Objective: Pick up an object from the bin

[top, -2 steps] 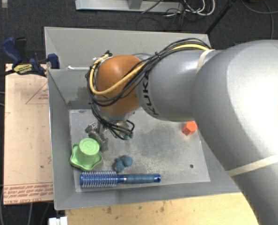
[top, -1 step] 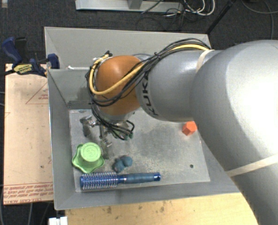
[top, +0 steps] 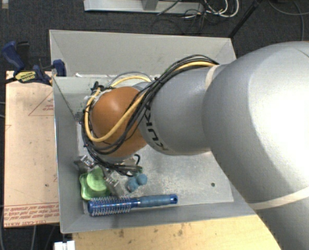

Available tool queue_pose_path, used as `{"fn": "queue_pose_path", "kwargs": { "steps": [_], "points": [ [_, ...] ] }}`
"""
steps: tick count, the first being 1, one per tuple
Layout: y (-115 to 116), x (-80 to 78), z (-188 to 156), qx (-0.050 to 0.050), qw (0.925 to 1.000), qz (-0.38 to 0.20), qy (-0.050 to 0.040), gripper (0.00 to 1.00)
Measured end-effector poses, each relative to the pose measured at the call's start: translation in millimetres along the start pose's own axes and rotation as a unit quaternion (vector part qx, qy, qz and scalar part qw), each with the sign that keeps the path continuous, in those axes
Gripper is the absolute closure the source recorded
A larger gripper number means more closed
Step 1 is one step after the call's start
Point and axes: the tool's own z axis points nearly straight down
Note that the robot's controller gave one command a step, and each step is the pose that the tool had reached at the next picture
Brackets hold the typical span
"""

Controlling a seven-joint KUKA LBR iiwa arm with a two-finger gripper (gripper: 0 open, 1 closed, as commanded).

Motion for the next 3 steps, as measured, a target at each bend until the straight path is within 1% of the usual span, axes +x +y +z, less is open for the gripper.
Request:
{"fn": "queue_pose_path", "kwargs": {
  "steps": [1, 2, 3],
  "points": [
    [-2, 0.6, 0, 0.000, 1.0000, 0.002, 0.0003, 1.00],
    [17, 10.5, -85, -0.005, 1.0000, 0.002, -0.0035, 1.00],
    [13, 7.4, -128, -0.006, 0.9999, 0.009, -0.0013, 1.00]
  ]
}}
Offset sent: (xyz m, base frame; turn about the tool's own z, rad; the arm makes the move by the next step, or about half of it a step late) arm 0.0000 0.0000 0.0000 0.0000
